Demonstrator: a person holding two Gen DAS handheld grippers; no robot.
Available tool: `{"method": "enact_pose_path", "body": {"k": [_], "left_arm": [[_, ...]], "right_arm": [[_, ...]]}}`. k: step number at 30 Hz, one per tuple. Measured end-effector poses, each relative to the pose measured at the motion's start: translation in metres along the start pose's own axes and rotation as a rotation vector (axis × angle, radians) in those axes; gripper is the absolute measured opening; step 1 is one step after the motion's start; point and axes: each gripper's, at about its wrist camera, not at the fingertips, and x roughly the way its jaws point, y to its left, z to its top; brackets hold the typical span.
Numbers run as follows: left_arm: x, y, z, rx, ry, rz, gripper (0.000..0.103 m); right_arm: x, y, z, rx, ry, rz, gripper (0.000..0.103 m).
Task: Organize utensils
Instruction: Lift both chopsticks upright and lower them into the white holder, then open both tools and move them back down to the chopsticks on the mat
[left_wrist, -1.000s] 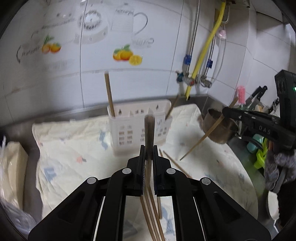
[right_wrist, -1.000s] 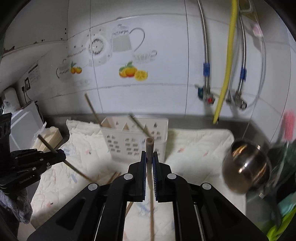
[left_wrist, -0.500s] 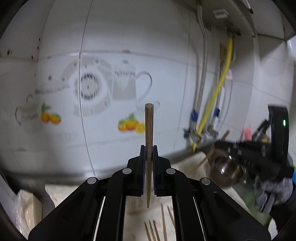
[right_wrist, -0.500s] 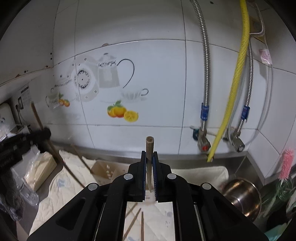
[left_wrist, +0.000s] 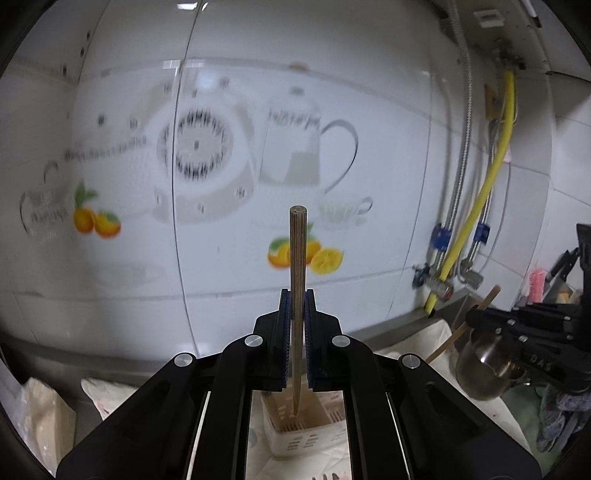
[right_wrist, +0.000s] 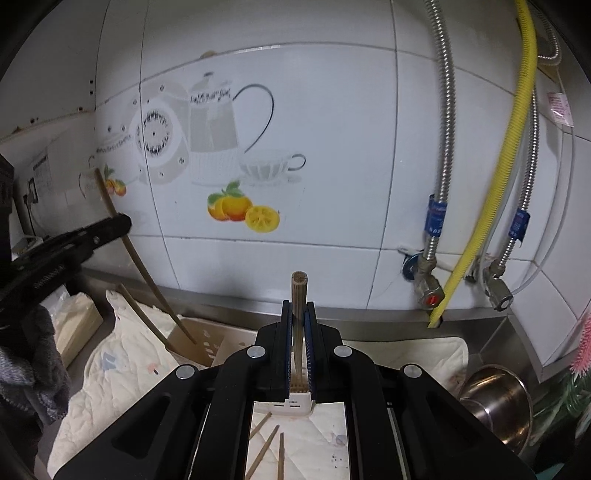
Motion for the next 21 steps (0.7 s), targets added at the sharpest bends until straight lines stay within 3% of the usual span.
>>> {"method": "enact_pose_path", "body": {"k": [14, 17, 21], "left_arm": [[0.005, 0.007, -0.012, 0.008, 0.043, 0.000, 0.008], [-0.001, 0.008, -0.010, 0.003, 0.033, 0.000, 0.015], [-0.020, 0.006, -0.010, 0.004, 0.009, 0.003, 0.024]], "right_arm": [[0.021, -0.007, -0.010, 0.022, 0.047, -0.020, 0.007], [0.016, -0.007, -0.008, 0.029, 0.034, -0.019, 0.008], [-0.001, -0.008, -0.007, 0.026, -0.001, -0.032, 0.019]]}}
